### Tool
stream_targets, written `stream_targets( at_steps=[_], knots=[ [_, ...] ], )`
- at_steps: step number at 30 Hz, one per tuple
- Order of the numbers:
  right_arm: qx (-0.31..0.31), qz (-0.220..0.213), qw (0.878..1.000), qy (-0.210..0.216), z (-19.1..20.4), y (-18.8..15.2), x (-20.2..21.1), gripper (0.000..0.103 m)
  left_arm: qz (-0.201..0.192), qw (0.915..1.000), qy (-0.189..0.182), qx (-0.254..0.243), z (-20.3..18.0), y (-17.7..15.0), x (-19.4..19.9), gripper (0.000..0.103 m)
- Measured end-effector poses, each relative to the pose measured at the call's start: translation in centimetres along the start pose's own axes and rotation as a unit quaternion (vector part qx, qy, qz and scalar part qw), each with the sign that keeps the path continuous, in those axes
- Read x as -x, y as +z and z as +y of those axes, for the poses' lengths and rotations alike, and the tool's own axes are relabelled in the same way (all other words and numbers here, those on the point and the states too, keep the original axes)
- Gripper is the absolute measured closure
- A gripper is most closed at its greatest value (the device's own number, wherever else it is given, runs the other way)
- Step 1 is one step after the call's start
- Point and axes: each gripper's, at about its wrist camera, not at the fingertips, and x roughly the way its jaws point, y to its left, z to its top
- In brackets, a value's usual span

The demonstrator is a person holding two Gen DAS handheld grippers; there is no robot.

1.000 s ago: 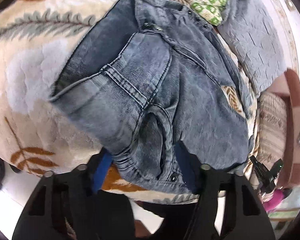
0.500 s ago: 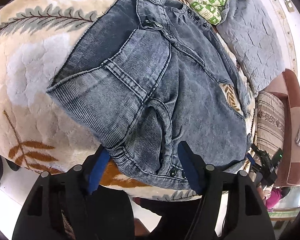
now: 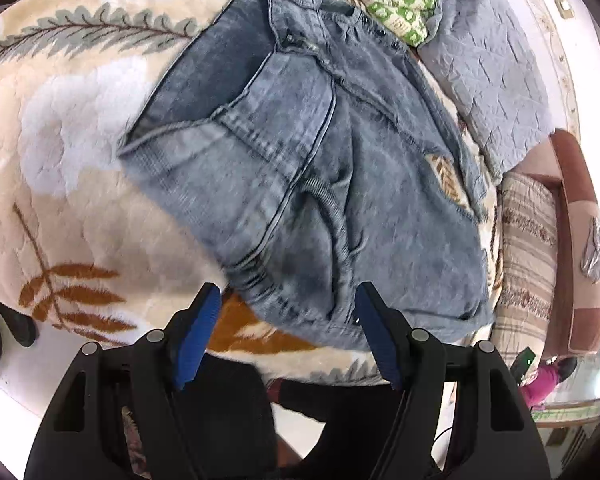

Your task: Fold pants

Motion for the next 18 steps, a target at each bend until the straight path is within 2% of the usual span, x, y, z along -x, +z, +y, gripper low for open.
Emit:
stream_targets(
  at_steps=[2, 4, 5, 6, 8, 10, 13, 15, 18],
  knots=[
    [-0.022, -0.027, 0.999, 0.017, -1.4, -1.0, 2.1, 0.09, 0.001, 0.9998, -0.004, -0.017, 0.1, -0.3, 0.6, 0.034],
    [-0.03, -0.076, 0.996, 0.028, -2.0, -0.3, 4.8, 0.083, -0.02, 0.9992, -0.01, -0.034, 0.2, -0.1, 2.1, 0.034],
    [-0.03, -0.095, 0.994, 0.035, -2.0, 0.5, 5.7, 0.067, -0.034, 0.9987, -0.013, -0.036, 0.3, 0.3, 2.9, 0.034],
    [-0.025, -0.115, 0.992, 0.044, -1.6, 1.9, 6.5, 0.046, -0.048, 0.9982, -0.014, -0.033, 0.4, 0.9, 3.5, 0.033],
    [-0.002, -0.132, 0.99, 0.046, -0.4, 4.3, 6.7, 0.03, -0.066, 0.9975, -0.006, -0.027, 0.5, 2.5, 4.1, 0.028],
    [0.029, -0.126, 0.99, 0.053, 1.2, 7.7, 5.1, 0.029, -0.057, 0.9981, 0.016, -0.018, 0.6, 4.7, 3.2, 0.026],
    [0.054, -0.093, 0.994, 0.036, 3.6, 12.0, 0.9, 0.029, -0.016, 0.9997, 0.02, -0.003, 0.9, 6.7, 0.7, 0.026],
    [0.079, -0.063, 0.995, 0.021, 4.9, 14.1, -2.5, 0.03, 0.003, 0.9998, 0.017, -0.001, 0.7, 7.0, -0.4, 0.026],
    [0.11, -0.033, 0.993, -0.001, 6.4, 15.5, -6.3, 0.03, 0.012, 0.9997, 0.017, -0.015, 0.0, 7.2, -1.1, 0.025]
  ],
)
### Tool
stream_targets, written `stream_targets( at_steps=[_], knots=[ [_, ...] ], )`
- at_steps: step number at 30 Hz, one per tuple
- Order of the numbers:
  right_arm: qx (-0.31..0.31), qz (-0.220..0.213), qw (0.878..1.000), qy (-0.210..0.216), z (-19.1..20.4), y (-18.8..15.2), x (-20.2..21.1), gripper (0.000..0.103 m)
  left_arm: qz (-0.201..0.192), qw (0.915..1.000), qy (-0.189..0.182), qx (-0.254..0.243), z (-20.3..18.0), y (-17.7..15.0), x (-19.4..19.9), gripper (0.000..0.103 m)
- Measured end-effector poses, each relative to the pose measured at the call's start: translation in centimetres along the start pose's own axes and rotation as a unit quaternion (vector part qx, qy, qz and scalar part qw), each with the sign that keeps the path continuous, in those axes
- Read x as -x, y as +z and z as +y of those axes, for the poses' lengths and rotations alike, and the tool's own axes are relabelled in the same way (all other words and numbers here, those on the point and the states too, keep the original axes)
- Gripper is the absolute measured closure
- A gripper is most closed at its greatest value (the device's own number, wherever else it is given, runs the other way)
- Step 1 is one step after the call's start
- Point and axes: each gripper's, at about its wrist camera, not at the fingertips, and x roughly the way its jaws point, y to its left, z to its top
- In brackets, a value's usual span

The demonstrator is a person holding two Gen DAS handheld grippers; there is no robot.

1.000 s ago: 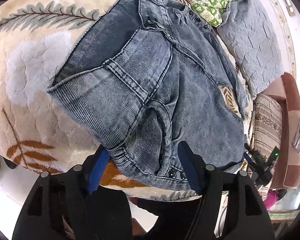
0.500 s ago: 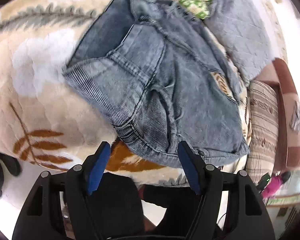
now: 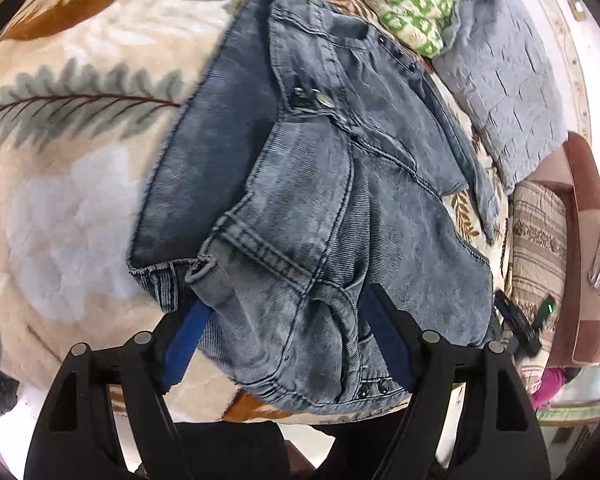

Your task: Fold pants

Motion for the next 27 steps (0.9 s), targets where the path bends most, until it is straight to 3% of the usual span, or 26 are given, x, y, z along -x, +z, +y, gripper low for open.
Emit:
stream_targets(
  at_steps=[1, 3, 6, 9, 11, 14, 15, 16, 17, 18, 20, 23, 27],
  knots=[
    [0.018, 0.014, 1.0, 0.007, 0.5, 0.0, -1.1, 0.032, -0.001, 1.0, -0.003, -0.004, -0.2, 0.0, 0.1, 0.025],
    [0.064, 0.018, 0.998, 0.002, 1.9, -0.3, -1.4, 0.092, -0.007, 0.9999, -0.006, -0.01, -0.7, -0.2, 0.6, 0.025],
    [0.106, -0.029, 0.994, 0.008, 3.4, -0.3, 1.5, 0.092, -0.023, 0.9995, -0.011, -0.021, -1.4, -0.1, 1.5, 0.025],
    [0.06, -0.09, 0.994, 0.01, 1.3, 1.1, 4.1, 0.092, -0.033, 0.9991, 0.011, -0.026, -1.9, 0.5, 0.9, 0.025],
    [0.021, -0.082, 0.996, -0.002, -0.9, 1.7, 3.0, 0.09, -0.027, 0.9992, 0.026, -0.015, -1.7, 0.8, -0.3, 0.025],
    [-0.017, -0.024, 0.999, -0.029, -3.1, 1.3, -0.3, 0.08, -0.024, 0.9983, 0.052, -0.013, -1.8, 0.7, -1.3, 0.025],
    [-0.03, -0.023, 0.999, -0.024, -3.5, 0.9, -0.2, 0.08, -0.026, 0.9981, 0.053, -0.017, -1.9, 0.6, -1.0, 0.025],
    [-0.046, -0.037, 0.998, 0.002, -4.0, 0.3, 0.7, 0.079, -0.028, 0.9982, 0.05, -0.021, -2.0, 0.4, -0.5, 0.025],
    [-0.062, -0.05, 0.997, 0.02, -4.5, -0.1, 1.7, 0.072, -0.028, 0.9984, 0.045, -0.021, -1.8, 0.2, -0.1, 0.025],
    [-0.09, -0.067, 0.993, 0.044, -5.5, -0.9, 3.2, 0.055, -0.028, 0.9987, 0.036, -0.02, -1.5, -0.1, 0.5, 0.025],
    [-0.124, -0.088, 0.986, 0.07, -6.9, -2.4, 5.3, 0.036, -0.029, 0.9995, 0.006, -0.013, -0.7, -0.9, 1.6, 0.025],
    [-0.144, -0.087, 0.982, 0.081, -7.9, -5.1, 6.5, 0.035, -0.031, 0.999, -0.032, 0.004, 0.4, -2.3, 2.5, 0.024],
    [-0.196, -0.075, 0.971, 0.11, -8.7, -8.7, 5.1, 0.035, -0.024, 0.9961, -0.074, 0.042, 1.5, -4.2, 2.3, 0.024]
  ],
)
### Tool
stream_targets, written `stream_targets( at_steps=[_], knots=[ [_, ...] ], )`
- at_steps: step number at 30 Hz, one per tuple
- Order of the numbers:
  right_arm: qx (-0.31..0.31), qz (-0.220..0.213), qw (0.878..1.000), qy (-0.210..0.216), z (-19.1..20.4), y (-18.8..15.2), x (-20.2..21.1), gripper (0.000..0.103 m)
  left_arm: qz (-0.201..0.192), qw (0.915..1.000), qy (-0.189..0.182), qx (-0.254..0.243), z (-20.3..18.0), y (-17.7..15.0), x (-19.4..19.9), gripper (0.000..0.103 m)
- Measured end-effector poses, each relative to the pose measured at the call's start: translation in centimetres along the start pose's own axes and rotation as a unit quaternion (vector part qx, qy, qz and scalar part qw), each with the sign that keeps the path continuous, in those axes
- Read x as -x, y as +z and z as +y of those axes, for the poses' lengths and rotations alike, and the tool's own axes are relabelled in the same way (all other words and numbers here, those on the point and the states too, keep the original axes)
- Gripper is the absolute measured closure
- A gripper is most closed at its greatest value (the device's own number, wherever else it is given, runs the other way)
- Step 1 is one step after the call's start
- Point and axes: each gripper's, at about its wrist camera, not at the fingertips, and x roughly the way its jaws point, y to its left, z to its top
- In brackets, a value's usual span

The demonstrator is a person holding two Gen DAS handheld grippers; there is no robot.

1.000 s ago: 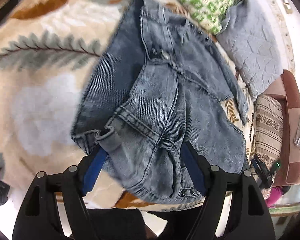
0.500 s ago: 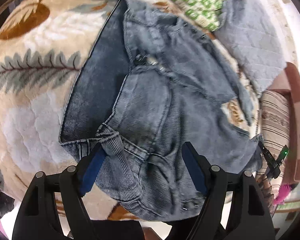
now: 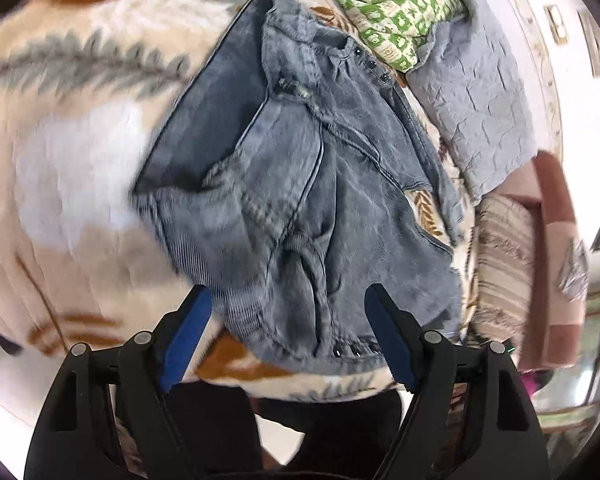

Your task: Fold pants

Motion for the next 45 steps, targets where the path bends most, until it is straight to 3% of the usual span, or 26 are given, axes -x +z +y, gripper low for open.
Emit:
stream_targets(
  at_steps=[3, 6, 7, 8, 9, 10, 11, 12, 14, 16, 21, 23, 26, 29, 31, 33, 34, 38, 40, 41, 42, 43, 45],
  knots=[
    [-0.052, -0.004, 0.997, 0.062, -0.4, -1.3, -1.0, 0.035, 0.011, 0.9992, -0.032, 0.02, 0.4, -0.7, -0.6, 0.024],
    [-0.078, -0.015, 0.994, 0.076, -0.2, -1.7, -2.3, 0.035, 0.018, 0.9992, -0.028, 0.023, 0.2, -0.6, -1.9, 0.024],
    [-0.084, -0.02, 0.993, 0.076, -0.2, -1.6, -2.5, 0.037, 0.017, 0.9993, -0.023, 0.025, 0.0, -0.2, -2.5, 0.024],
    [-0.089, -0.021, 0.993, 0.076, -0.1, -1.3, -2.5, 0.049, 0.014, 0.9994, -0.019, 0.027, -0.2, 0.0, -2.7, 0.028],
    [-0.093, -0.015, 0.992, 0.081, 0.0, -0.8, -2.7, 0.08, 0.007, 0.9995, -0.013, 0.029, -0.5, 0.4, -2.8, 0.042],
    [-0.092, -0.011, 0.992, 0.085, 0.3, -0.6, -2.7, 0.085, -0.003, 0.9995, -0.009, 0.029, -0.9, 0.6, -2.6, 0.056],
    [-0.084, -0.015, 0.993, 0.085, 0.7, -0.3, -2.0, 0.084, -0.009, 0.9996, -0.01, 0.027, -1.2, 0.5, -2.1, 0.088],
    [-0.06, -0.034, 0.993, 0.093, 1.8, 0.1, -0.1, 0.084, -0.014, 0.9996, -0.019, 0.015, -2.0, 0.2, -1.2, 0.089],
    [-0.025, -0.062, 0.993, 0.097, 2.8, 0.2, 2.9, 0.085, -0.033, 0.9994, -0.006, -0.01, -3.0, -0.4, 0.1, 0.089],
    [0.0, -0.067, 0.995, 0.073, 2.8, -0.2, 4.6, 0.084, -0.039, 0.999, 0.007, -0.023, -3.1, -1.1, 0.5, 0.089],
    [-0.014, 0.003, 1.0, -0.021, -1.2, -3.6, 1.7, 0.08, 0.025, 0.9985, 0.04, 0.027, 0.5, -1.8, -2.6, 0.088],
    [-0.027, 0.005, 0.999, -0.018, -2.3, -4.6, 1.7, 0.078, 0.029, 0.9986, 0.03, 0.034, 1.1, -2.0, -2.1, 0.086],
    [-0.035, -0.006, 0.999, -0.009, -2.5, -4.6, 3.2, 0.068, 0.024, 0.9992, 0.028, 0.013, 0.8, -2.3, -0.6, 0.083],
    [-0.021, -0.041, 0.999, -0.027, -2.2, -3.2, 5.7, 0.046, 0.0, 0.9997, 0.007, -0.023, 0.3, -2.4, 1.8, 0.083],
    [-0.017, -0.061, 0.998, -0.026, -1.9, -1.7, 6.4, 0.038, -0.018, 0.999, -0.001, -0.042, -0.2, -1.9, 3.3, 0.077],
    [-0.005, -0.051, 0.999, -0.018, -0.8, 0.2, 5.4, 0.033, -0.034, 0.9978, 0.021, -0.052, -1.0, -0.6, 3.3, 0.05],
    [0.003, -0.04, 0.999, -0.017, -0.2, 0.9, 4.5, 0.033, -0.039, 0.9971, 0.034, -0.055, -1.5, 0.3, 2.8, 0.047],
    [0.037, -0.009, 0.999, -0.031, 2.4, 3.0, -0.3, 0.033, -0.015, 0.9977, 0.049, -0.045, -2.1, 2.8, -0.2, 0.046],
    [0.063, 0.006, 0.996, -0.064, 3.5, 3.7, -3.1, 0.033, 0.0, 0.9971, 0.062, -0.046, -2.5, 3.5, -1.6, 0.046],
    [0.073, 0.02, 0.994, -0.076, 3.7, 3.8, -4.3, 0.039, 0.007, 0.9963, 0.069, -0.05, -2.9, 3.6, -2.1, 0.046],
    [0.085, 0.033, 0.992, -0.085, 4.1, 4.0, -5.2, 0.07, 0.01, 0.9957, 0.073, -0.057, -3.2, 3.4, -2.3, 0.046],
    [0.105, 0.037, 0.989, -0.094, 4.7, 3.9, -5.6, 0.088, 0.009, 0.9943, 0.08, -0.07, -3.6, 3.0, -2.4, 0.046],
    [0.122, 0.024, 0.987, -0.101, 5.1, 3.9, -5.6, 0.089, 0.007, 0.9909, 0.1, -0.09, -3.9, 2.5, -2.9, 0.046]
  ],
)
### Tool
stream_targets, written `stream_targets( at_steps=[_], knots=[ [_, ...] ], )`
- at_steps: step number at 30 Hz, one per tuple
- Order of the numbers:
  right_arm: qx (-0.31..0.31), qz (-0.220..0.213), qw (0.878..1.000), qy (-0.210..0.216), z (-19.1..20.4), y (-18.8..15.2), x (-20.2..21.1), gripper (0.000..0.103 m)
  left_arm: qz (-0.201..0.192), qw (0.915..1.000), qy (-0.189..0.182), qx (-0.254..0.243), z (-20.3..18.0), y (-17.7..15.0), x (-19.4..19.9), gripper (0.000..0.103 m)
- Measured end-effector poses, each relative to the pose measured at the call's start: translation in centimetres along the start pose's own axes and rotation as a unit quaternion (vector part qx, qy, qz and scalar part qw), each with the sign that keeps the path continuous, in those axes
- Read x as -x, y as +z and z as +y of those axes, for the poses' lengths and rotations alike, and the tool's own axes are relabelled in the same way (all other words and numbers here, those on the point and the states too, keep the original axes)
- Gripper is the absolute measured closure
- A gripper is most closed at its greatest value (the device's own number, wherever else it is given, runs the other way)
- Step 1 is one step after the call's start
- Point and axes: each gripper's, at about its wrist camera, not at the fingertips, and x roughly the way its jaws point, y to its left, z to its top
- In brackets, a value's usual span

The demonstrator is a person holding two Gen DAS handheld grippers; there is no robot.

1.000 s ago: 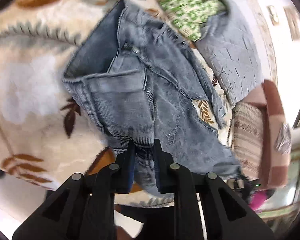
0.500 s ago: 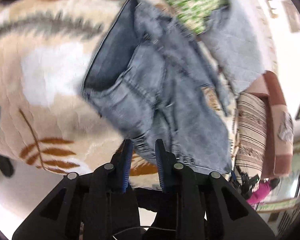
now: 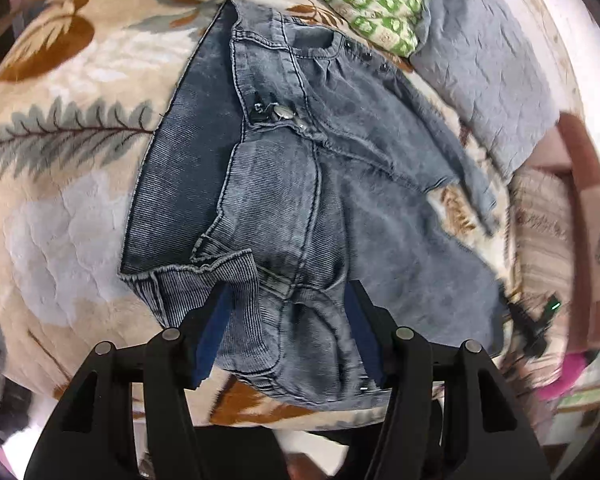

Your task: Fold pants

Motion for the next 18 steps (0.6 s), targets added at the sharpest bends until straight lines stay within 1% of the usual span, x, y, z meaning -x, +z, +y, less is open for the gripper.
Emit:
stream_targets(
  at_steps=[2, 3, 4, 5, 6, 7, 8, 9, 10, 11, 12, 14, 16, 18],
  knots=[
    [0.006, 0.023, 0.999, -0.024, -0.4, 0.0, -1.2, 0.087, 0.017, 0.9997, 0.015, 0.001, 0.6, -0.3, -1.3, 0.046],
    [0.006, 0.021, 0.999, -0.023, -0.5, -0.1, -1.2, 0.086, 0.019, 0.9997, 0.017, 0.007, 1.0, -0.4, -1.6, 0.046],
    [0.002, 0.019, 1.0, -0.021, -0.5, 0.1, -0.9, 0.083, 0.016, 0.9998, 0.01, 0.011, 1.1, -0.3, -1.3, 0.046],
    [-0.003, 0.014, 1.0, -0.02, -0.3, 0.4, -0.4, 0.076, 0.019, 0.9997, 0.002, 0.013, 1.1, -0.1, -0.7, 0.046],
    [-0.006, 0.003, 1.0, -0.013, -0.1, 0.9, 0.2, 0.072, 0.019, 0.9997, -0.007, 0.016, 1.2, 0.1, -0.2, 0.046],
    [-0.008, -0.011, 1.0, -0.001, 0.1, 1.4, 1.0, 0.069, 0.009, 0.9995, -0.023, 0.021, 1.2, 0.7, 0.9, 0.046],
    [-0.012, -0.024, 1.0, 0.013, 0.4, 2.0, 1.5, 0.062, 0.0, 0.9993, -0.029, 0.024, 1.2, 1.4, 1.5, 0.046],
    [-0.022, -0.034, 0.998, 0.041, 0.8, 2.8, 1.9, 0.052, -0.012, 0.9991, -0.03, 0.026, 1.2, 2.3, 2.2, 0.045],
    [-0.031, -0.034, 0.997, 0.07, 1.3, 3.6, 1.7, 0.047, -0.025, 0.9989, -0.028, 0.029, 1.0, 3.7, 2.7, 0.043],
    [-0.042, -0.032, 0.994, 0.095, 1.8, 4.3, 1.4, 0.042, -0.03, 0.9986, -0.027, 0.032, 1.0, 4.7, 2.7, 0.038],
    [-0.059, -0.028, 0.99, 0.128, 2.4, 5.2, 0.6, 0.042, -0.034, 0.9983, -0.027, 0.039, 1.0, 5.8, 2.5, 0.036],
    [-0.089, -0.016, 0.982, 0.165, 3.1, 6.4, -1.3, 0.042, -0.024, 0.9975, -0.028, 0.059, 1.1, 8.3, 0.8, 0.036],
    [-0.124, -0.001, 0.976, 0.182, 3.7, 7.1, -4.0, 0.042, -0.005, 0.9966, -0.022, 0.08, 1.1, 10.1, -1.4, 0.036],
    [-0.155, 0.007, 0.973, 0.171, 3.8, 7.4, -6.4, 0.042, 0.009, 0.9954, -0.014, 0.095, 1.2, 11.1, -3.5, 0.036]
  ],
)
